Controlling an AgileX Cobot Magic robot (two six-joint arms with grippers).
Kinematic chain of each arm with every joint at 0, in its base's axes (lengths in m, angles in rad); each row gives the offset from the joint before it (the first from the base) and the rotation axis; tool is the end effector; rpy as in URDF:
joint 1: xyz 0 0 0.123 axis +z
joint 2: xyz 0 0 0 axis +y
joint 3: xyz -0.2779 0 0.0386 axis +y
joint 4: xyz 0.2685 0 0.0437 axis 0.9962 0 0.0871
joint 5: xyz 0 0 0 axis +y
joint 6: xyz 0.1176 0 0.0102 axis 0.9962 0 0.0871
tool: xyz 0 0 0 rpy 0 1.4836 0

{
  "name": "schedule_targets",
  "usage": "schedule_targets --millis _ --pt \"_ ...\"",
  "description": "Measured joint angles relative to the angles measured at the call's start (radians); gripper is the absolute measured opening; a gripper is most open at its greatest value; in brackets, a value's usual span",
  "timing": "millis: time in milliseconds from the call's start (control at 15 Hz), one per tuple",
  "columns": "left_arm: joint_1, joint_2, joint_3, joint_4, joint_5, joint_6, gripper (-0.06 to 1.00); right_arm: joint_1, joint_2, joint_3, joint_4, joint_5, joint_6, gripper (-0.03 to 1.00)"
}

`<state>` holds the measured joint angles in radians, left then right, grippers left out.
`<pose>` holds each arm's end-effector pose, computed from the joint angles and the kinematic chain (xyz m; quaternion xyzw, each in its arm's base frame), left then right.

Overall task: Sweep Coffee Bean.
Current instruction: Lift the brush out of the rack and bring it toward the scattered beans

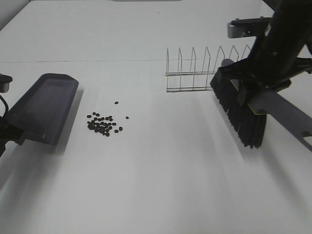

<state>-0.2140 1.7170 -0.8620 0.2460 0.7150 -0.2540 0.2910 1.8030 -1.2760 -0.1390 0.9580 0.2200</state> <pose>0.2969 -0.0452 0.1025 0.0692 0.9931 0.0720 0.0620 0.3642 0.0951 0.1718 -0.0701 0.9920 -0.0363 0.0986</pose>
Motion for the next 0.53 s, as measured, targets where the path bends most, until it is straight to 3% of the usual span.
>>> schedule_targets --millis 67,200,533 --pt "0.0 0.042 -0.04 0.035 0.013 0.0 0.33 0.064 0.051 -0.068 -0.06 0.031 0.048 0.36" --pt "0.0 0.094 -0.109 0.071 0.061 0.0 0.33 0.116 0.136 -0.187 -0.085 0.1 0.055 0.36" --pt "-0.046 0.18 -0.176 0.079 0.124 0.037 0.33 0.167 0.314 -0.408 -0.089 0.21 0.051 0.36"
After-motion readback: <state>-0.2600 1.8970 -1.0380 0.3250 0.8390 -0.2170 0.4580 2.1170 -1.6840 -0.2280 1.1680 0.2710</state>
